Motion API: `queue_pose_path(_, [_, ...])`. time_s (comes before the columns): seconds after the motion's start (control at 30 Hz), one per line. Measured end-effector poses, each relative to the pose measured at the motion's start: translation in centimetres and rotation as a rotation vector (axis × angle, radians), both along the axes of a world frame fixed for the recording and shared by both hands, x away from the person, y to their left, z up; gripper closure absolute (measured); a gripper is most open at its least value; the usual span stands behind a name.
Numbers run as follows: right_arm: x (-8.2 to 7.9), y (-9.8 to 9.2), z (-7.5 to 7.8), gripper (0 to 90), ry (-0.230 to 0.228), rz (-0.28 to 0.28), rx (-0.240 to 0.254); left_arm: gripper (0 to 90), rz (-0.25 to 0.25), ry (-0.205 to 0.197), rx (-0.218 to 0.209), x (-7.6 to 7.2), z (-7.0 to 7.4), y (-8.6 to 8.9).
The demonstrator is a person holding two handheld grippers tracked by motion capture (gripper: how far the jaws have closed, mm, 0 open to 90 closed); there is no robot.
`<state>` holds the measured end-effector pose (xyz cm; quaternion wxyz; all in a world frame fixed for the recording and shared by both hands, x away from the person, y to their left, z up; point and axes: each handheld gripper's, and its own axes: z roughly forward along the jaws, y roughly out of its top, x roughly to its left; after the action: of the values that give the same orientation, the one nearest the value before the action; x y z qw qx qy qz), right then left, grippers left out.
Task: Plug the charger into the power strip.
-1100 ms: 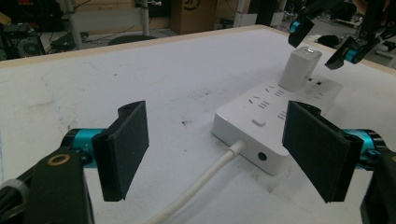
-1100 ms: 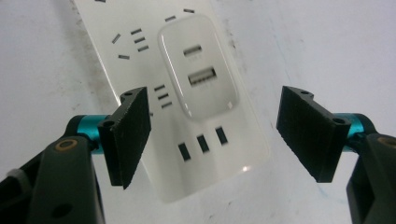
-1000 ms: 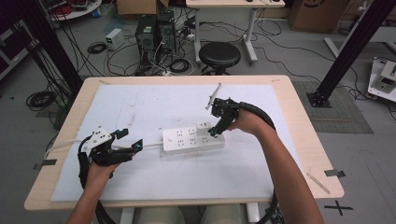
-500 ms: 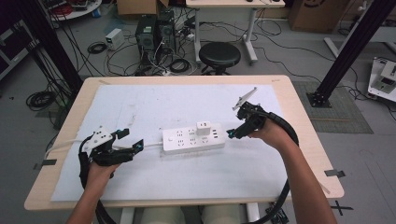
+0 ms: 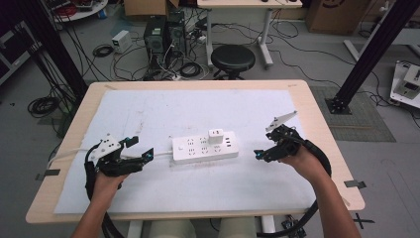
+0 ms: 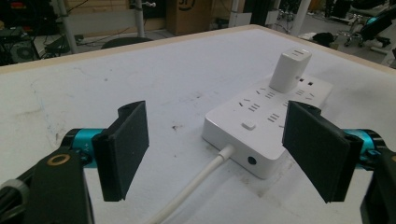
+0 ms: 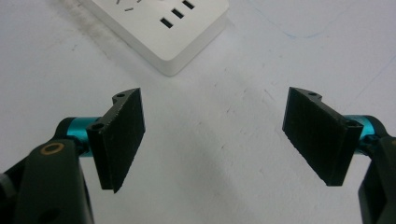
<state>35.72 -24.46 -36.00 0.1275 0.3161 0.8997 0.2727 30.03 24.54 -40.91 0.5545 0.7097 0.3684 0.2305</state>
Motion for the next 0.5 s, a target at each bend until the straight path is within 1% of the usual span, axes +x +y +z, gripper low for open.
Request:
queue_pose_path(0.1, [-0.39, -0.4, -0.2, 21.5, -0.011, -0.005, 0.009, 22.8, -0.003, 0.001, 0.001, -0.03, 0.02, -0.14])
queue_pose_path(0.2, [-0.93, -0.91, -0.5, 21.5, -0.019, -0.023, 0.026, 22.9, -0.006, -0.002, 0.002, -0.11, 0.03, -0.38])
queue_pose_path(0.3, [-0.98, -1.02, -0.49, 21.5, -0.023, -0.025, 0.028, 22.8, -0.005, -0.001, 0.0, -0.16, 0.01, -0.43])
queue_pose_path(0.37, [-1.0, -1.04, -0.46, 21.5, -0.025, -0.027, 0.029, 22.8, -0.009, -0.002, 0.007, -0.17, 0.03, -0.39])
queue_pose_path(0.5, [-1.0, -1.04, -0.43, 21.5, -0.027, -0.029, 0.032, 22.8, -0.007, -0.002, 0.003, -0.18, 0.1, -0.36])
